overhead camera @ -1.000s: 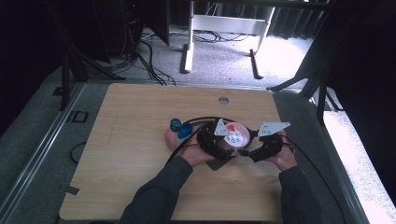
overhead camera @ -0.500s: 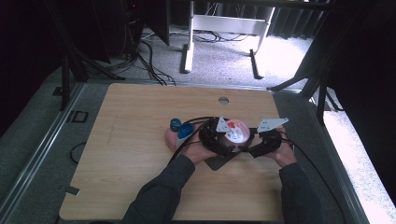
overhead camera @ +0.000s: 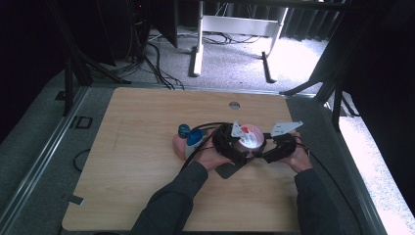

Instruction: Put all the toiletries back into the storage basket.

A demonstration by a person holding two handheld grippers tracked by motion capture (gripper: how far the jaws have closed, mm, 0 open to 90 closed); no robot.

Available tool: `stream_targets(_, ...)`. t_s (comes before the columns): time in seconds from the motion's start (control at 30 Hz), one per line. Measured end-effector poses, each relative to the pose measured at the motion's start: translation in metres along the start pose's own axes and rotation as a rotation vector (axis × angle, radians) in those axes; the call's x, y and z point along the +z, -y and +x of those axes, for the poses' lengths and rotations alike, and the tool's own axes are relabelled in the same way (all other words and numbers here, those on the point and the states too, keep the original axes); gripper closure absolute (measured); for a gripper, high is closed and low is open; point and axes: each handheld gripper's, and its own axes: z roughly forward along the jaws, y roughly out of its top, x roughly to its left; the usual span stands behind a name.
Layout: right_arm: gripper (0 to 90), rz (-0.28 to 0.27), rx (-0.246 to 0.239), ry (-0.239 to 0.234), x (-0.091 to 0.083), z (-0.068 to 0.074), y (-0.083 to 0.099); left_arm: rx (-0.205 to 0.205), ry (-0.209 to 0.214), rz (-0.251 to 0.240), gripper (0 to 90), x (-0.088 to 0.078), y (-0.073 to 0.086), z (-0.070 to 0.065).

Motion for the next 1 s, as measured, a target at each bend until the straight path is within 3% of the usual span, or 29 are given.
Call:
stream_targets(0.47,15.4,0.03,0.023,0.007,0.003,-0.014,0.003,-0.012,-0.034,0.0,11.6,0.017,-0.004,0.002)
stream_targets(1.0,15.7,0.068,0.053,0.036,0.012,-0.027,0.008,-0.063,-0.043,0.003,11.7,0.038,-0.002,0.008)
